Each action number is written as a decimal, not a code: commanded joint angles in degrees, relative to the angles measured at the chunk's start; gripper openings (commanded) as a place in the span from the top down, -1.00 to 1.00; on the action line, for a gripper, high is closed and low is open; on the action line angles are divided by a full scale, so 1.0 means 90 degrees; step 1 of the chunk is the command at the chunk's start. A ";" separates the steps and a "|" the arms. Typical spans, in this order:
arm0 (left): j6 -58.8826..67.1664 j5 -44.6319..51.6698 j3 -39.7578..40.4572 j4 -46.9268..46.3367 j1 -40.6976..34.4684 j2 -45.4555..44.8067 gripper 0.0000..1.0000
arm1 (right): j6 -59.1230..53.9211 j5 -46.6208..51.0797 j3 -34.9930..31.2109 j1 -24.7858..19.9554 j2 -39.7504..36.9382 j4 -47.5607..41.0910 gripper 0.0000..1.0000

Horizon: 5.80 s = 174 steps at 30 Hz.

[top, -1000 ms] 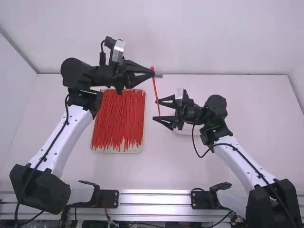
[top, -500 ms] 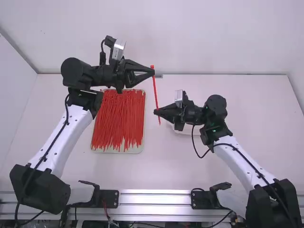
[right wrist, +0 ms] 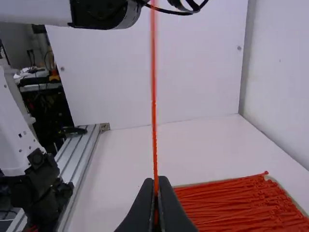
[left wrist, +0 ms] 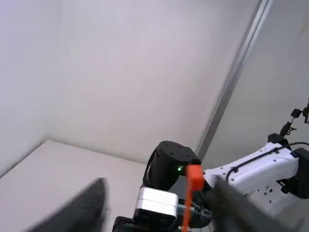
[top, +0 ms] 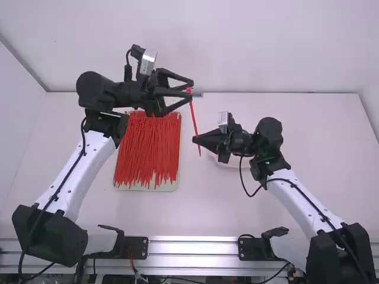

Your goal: Fasten the cable tie

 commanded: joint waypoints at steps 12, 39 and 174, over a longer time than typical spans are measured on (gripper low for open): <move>0.1608 -0.0270 0.0206 -0.1634 0.0226 -0.0012 -0.98 | 0.0896 0.0355 0.0202 -0.1370 -0.0029 0.0457 1.00; 0.2533 -0.1931 0.0206 -0.2803 0.0347 -0.0012 -0.98 | 0.0520 0.6574 0.0194 -0.1766 -0.0029 -0.2198 1.00; 0.1239 -0.2824 0.0206 -0.2385 0.0393 -0.0012 0.96 | -0.3191 1.5072 0.2939 0.7060 -0.0775 -0.4223 -0.97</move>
